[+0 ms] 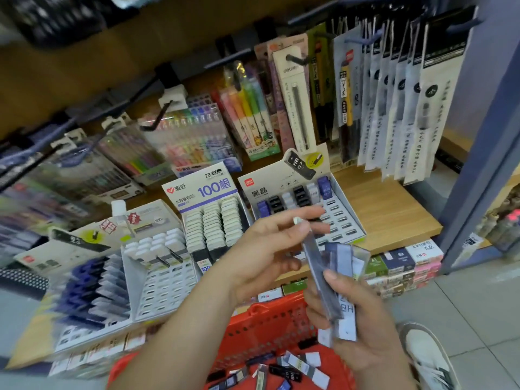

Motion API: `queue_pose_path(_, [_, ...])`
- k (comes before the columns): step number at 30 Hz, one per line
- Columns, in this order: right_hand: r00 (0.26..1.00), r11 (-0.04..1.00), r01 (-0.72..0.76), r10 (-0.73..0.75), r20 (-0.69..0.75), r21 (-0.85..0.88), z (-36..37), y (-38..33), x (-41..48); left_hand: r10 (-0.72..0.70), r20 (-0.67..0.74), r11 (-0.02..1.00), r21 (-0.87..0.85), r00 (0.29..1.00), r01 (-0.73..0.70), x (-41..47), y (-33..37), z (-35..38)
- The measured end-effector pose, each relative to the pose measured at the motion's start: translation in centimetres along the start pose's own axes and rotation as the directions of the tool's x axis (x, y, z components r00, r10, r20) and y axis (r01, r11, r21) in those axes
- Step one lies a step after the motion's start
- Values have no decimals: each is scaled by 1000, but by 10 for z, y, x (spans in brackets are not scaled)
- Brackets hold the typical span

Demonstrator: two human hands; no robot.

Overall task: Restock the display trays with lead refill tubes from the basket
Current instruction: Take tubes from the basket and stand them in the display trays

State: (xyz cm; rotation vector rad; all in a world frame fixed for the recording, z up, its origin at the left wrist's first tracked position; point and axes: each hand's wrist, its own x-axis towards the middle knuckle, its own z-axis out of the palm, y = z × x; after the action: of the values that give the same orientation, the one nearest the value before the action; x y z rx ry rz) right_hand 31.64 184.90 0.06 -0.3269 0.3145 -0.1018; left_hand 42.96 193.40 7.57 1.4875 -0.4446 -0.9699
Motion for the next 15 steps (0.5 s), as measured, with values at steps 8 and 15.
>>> queue_pose_path(8, [987, 979, -119, 134, 87, -166, 20, 28, 2, 229, -542, 969, 209, 808, -134, -66, -5, -50])
queue_pose_path(15, [973, 982, -8, -36, -226, -190, 18, 41, 7, 443, -651, 835, 550, 616, -20, -104, 6, -102])
